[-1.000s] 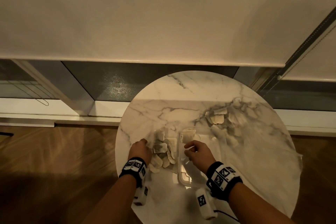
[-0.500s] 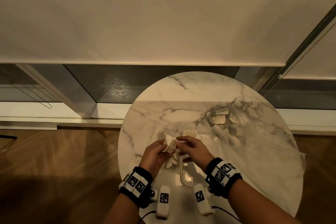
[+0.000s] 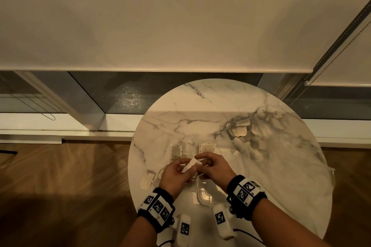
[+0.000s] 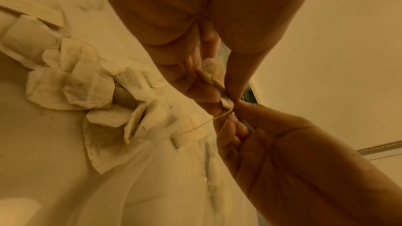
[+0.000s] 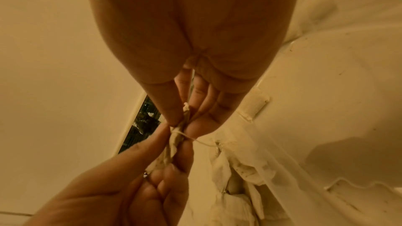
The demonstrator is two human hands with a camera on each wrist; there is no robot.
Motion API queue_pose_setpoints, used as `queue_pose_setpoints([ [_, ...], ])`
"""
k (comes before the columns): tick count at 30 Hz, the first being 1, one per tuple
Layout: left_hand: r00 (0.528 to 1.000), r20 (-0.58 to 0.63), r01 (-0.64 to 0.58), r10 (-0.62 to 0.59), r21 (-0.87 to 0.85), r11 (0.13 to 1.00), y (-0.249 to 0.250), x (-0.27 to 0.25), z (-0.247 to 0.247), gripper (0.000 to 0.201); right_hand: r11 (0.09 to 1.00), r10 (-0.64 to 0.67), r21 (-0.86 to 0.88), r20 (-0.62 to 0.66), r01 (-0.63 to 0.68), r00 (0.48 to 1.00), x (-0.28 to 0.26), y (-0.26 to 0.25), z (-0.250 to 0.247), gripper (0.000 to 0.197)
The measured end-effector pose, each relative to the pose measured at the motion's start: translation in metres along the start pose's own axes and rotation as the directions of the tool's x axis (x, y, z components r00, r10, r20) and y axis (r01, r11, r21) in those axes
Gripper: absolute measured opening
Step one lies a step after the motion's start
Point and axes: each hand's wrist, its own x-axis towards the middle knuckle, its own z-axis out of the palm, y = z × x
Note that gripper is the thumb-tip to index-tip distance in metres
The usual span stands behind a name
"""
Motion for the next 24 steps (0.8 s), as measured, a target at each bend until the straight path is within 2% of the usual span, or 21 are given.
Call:
queue_pose_setpoints([
  [5,0.997,-0.076,-0.01,0.013,0.028,1.0,-0.001,0.007,-0.008,0.009,1.0,0.012,-0.011,-0.003,-0.012,1.0,0.002,0.001,-0.004,0.035],
  [8,0.995,-0.098,-0.001,0.009,0.081,0.997,-0.003,0.012,-0.01,0.012,0.996,0.022,-0.086,0.039,-0.019,0.999,0.004,0.001,-0.006,0.044],
  [9,0.995,-0.096,0.002,0.007,0.093,0.996,-0.003,0.013,-0.009,0.013,0.995,0.02,-0.096,0.048,-0.016,0.999,0.003,0.001,-0.005,0.041],
  [11,0.997,-0.072,-0.009,0.018,0.115,0.993,-0.001,0.012,-0.004,0.015,0.993,-0.003,-0.12,0.044,0.008,0.999,0.003,0.003,-0.004,0.024],
  [14,0.997,-0.066,-0.022,0.031,0.134,0.991,0.005,0.009,0.007,0.028,0.981,-0.065,-0.185,-0.005,0.063,0.998,0.006,0.009,-0.008,0.001],
  [16,0.995,-0.097,0.0,0.014,0.15,0.989,0.001,0.013,0.011,0.03,0.979,-0.077,-0.194,-0.048,0.067,0.996,0.009,0.012,-0.014,0.004],
  [19,0.986,-0.164,0.044,0.001,0.269,0.962,-0.014,0.022,0.011,0.01,0.981,-0.1,-0.18,-0.16,0.07,0.982,0.016,0.023,-0.028,0.009],
  [22,0.986,-0.161,0.111,-0.045,0.43,0.896,-0.024,0.022,0.015,0.023,0.978,-0.11,-0.202,-0.301,0.049,0.947,0.028,0.042,-0.046,0.009],
  [24,0.987,-0.153,0.125,-0.057,0.478,0.87,-0.029,0.02,0.02,0.023,0.98,-0.075,-0.199,-0.356,0.002,0.931,0.034,0.052,-0.055,0.01],
])
